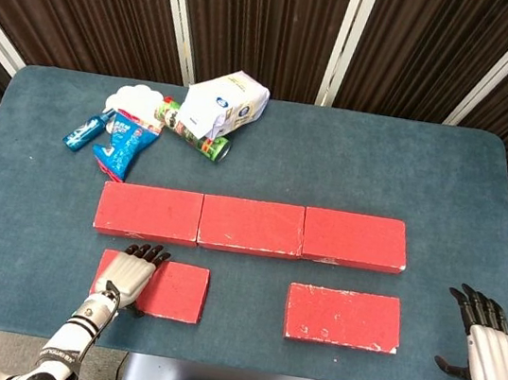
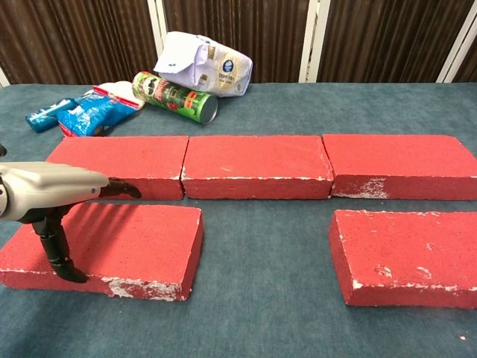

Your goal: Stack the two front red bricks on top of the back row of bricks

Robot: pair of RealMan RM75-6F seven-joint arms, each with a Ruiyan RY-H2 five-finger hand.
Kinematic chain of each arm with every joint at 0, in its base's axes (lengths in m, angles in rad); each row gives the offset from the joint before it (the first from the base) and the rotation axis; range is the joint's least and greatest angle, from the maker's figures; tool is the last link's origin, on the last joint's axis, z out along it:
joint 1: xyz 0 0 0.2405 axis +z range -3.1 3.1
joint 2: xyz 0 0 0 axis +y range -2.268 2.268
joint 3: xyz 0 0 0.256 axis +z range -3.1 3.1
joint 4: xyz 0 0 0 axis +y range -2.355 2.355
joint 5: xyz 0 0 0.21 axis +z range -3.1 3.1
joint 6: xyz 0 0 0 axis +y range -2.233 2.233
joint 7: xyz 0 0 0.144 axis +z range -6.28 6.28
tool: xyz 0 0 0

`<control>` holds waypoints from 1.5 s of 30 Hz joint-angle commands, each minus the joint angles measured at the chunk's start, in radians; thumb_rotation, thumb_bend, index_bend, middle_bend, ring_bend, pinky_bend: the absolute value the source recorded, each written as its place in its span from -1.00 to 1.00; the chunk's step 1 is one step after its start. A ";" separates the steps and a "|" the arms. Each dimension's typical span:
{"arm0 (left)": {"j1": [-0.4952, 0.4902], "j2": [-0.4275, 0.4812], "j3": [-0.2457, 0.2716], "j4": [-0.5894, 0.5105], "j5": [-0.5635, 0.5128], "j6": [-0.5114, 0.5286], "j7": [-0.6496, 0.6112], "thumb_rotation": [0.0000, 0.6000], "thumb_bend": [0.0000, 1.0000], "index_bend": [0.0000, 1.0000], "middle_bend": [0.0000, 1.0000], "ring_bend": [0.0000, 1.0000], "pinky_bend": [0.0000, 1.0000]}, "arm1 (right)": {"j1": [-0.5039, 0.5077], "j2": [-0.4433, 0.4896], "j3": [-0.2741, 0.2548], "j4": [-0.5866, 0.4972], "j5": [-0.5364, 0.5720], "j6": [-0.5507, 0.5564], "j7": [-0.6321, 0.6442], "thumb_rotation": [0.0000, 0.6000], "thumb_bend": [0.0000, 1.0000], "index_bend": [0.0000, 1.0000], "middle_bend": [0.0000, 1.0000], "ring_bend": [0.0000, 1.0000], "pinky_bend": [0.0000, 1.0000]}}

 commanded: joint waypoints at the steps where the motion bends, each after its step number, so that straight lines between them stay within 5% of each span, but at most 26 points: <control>1: -0.002 -0.001 0.002 0.004 -0.008 0.000 0.001 1.00 -1.00 -1.00 -1.00 -1.00 -0.69 | 0.001 0.000 0.000 0.000 0.001 -0.001 -0.002 1.00 -1.00 -0.56 -0.73 -0.85 -1.00; 19: -0.002 0.002 0.020 0.029 -0.024 -0.015 -0.012 1.00 -1.00 -1.00 -1.00 -1.00 -0.76 | 0.006 0.001 -0.003 -0.007 0.009 -0.011 -0.010 1.00 -1.00 -0.55 -0.73 -0.85 -1.00; 24: -0.003 0.007 0.023 0.027 -0.023 -0.009 -0.010 1.00 -0.65 -1.00 -0.98 -1.00 -0.76 | 0.006 -0.001 -0.002 -0.007 0.010 -0.009 -0.013 1.00 -1.00 -0.55 -0.73 -0.85 -1.00; 37: -0.002 0.011 0.031 0.037 -0.031 -0.003 -0.007 1.00 -0.59 -1.00 -0.73 -1.00 -0.75 | 0.011 0.000 -0.003 -0.013 0.023 -0.017 -0.023 1.00 -1.00 -0.53 -0.73 -0.85 -1.00; 45: 0.032 0.095 0.064 -0.074 0.023 0.096 -0.001 1.00 -0.54 -1.00 -0.71 -1.00 -0.75 | 0.011 0.000 -0.002 -0.011 0.019 -0.014 -0.015 1.00 -1.00 -0.53 -0.73 -0.85 -1.00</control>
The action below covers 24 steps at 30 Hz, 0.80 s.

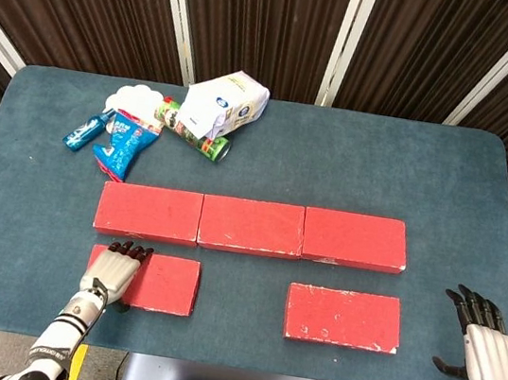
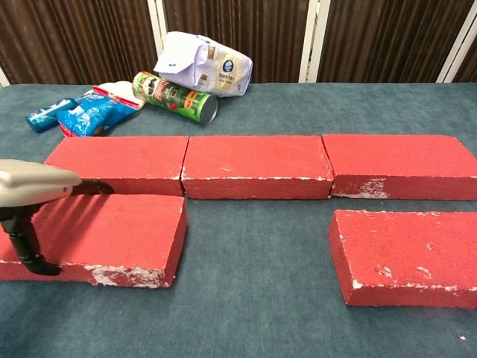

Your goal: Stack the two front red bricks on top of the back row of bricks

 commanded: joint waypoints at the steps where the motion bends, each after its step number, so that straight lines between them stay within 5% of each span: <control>1: 0.024 0.061 0.023 -0.076 0.037 0.062 0.005 1.00 -0.54 -1.00 -0.72 -1.00 -0.74 | 0.000 -0.001 0.000 0.001 -0.004 0.002 0.002 1.00 -1.00 -0.53 -0.73 -0.85 -1.00; 6: 0.036 0.155 0.007 -0.176 0.087 0.117 -0.006 1.00 -0.53 -1.00 -0.72 -1.00 -0.74 | 0.001 0.001 -0.002 0.000 -0.005 -0.001 0.003 1.00 -1.00 -0.53 -0.73 -0.85 -1.00; 13: 0.000 0.209 -0.059 -0.176 0.133 0.057 -0.024 1.00 -0.49 -1.00 -0.74 -1.00 -0.74 | 0.002 0.006 -0.005 0.001 -0.013 -0.006 0.019 1.00 -1.00 -0.53 -0.73 -0.85 -1.00; 24: -0.322 0.141 -0.341 -0.133 -0.390 0.034 0.158 1.00 -0.49 -1.00 -0.78 -1.00 -0.76 | 0.008 0.021 -0.005 0.008 -0.009 -0.021 0.052 1.00 -1.00 -0.54 -0.73 -0.85 -1.00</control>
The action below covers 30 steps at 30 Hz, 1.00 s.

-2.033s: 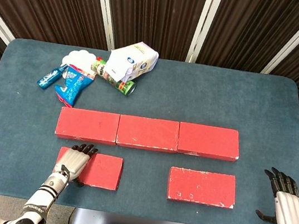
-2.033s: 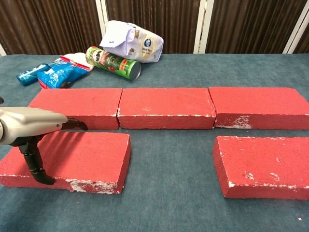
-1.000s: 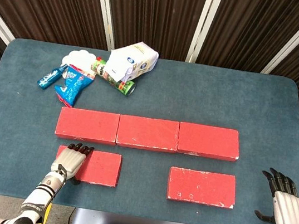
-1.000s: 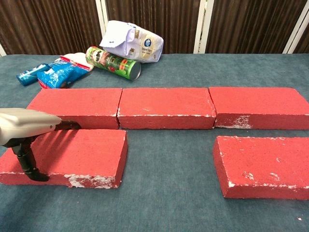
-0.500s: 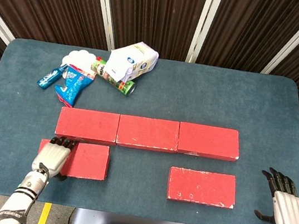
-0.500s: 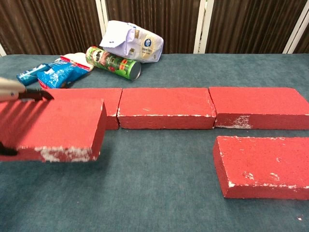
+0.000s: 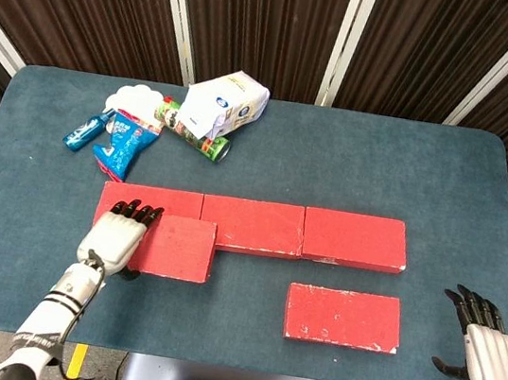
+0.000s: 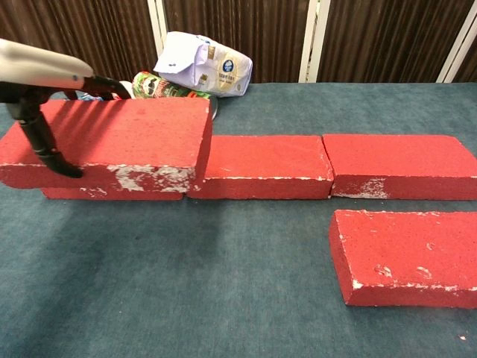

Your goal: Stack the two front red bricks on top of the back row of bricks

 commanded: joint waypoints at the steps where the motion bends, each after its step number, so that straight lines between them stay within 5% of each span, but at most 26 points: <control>1: -0.179 -0.060 -0.151 0.057 -0.271 -0.001 0.096 1.00 -0.49 -1.00 -0.79 -1.00 -0.76 | 0.001 0.002 0.003 0.005 0.003 0.001 0.010 1.00 -1.00 -0.54 -0.73 -0.85 -1.00; 14: -0.422 -0.187 -0.273 0.390 -0.680 -0.037 0.312 1.00 -0.49 -1.00 -0.80 -1.00 -0.77 | 0.010 -0.001 0.011 0.019 0.026 -0.014 0.014 1.00 -1.00 -0.54 -0.73 -0.85 -1.00; 30: -0.437 -0.225 -0.344 0.597 -0.813 -0.140 0.379 1.00 -0.49 -1.00 -0.80 -1.00 -0.77 | 0.018 -0.007 0.016 0.019 0.050 -0.025 0.001 1.00 -1.00 -0.54 -0.73 -0.85 -1.00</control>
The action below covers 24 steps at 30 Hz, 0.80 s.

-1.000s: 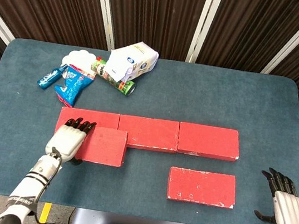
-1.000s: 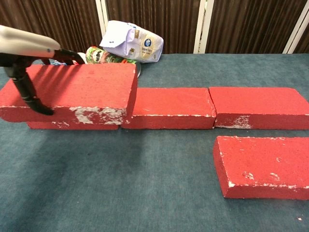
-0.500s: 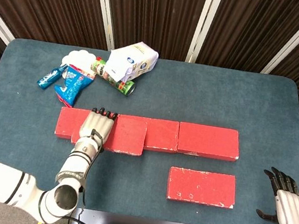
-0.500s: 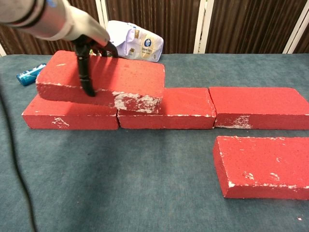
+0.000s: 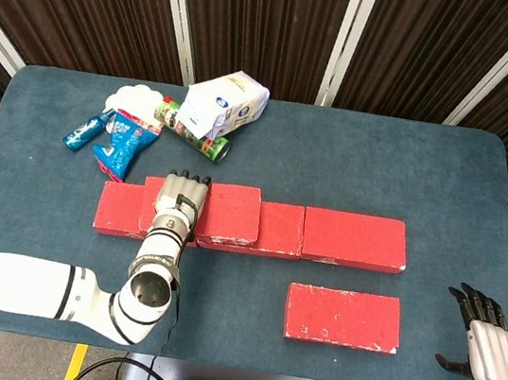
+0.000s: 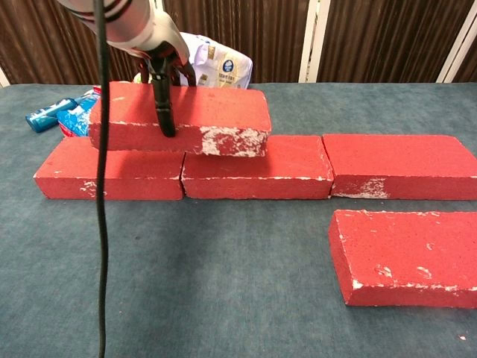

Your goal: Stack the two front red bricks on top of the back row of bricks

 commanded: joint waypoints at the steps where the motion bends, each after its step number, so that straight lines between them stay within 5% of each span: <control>1: -0.002 -0.014 -0.001 0.011 0.001 -0.006 0.008 1.00 -0.49 -1.00 -0.80 -1.00 -0.77 | 0.000 0.000 0.000 0.000 -0.001 0.001 0.001 1.00 -1.00 -0.54 -0.73 -0.85 -1.00; 24: 0.019 -0.100 0.009 0.114 0.053 -0.050 0.005 1.00 -0.49 -1.00 -0.80 -1.00 -0.77 | 0.006 -0.003 0.003 0.004 0.013 -0.007 0.000 1.00 -1.00 -0.54 -0.73 -0.85 -1.00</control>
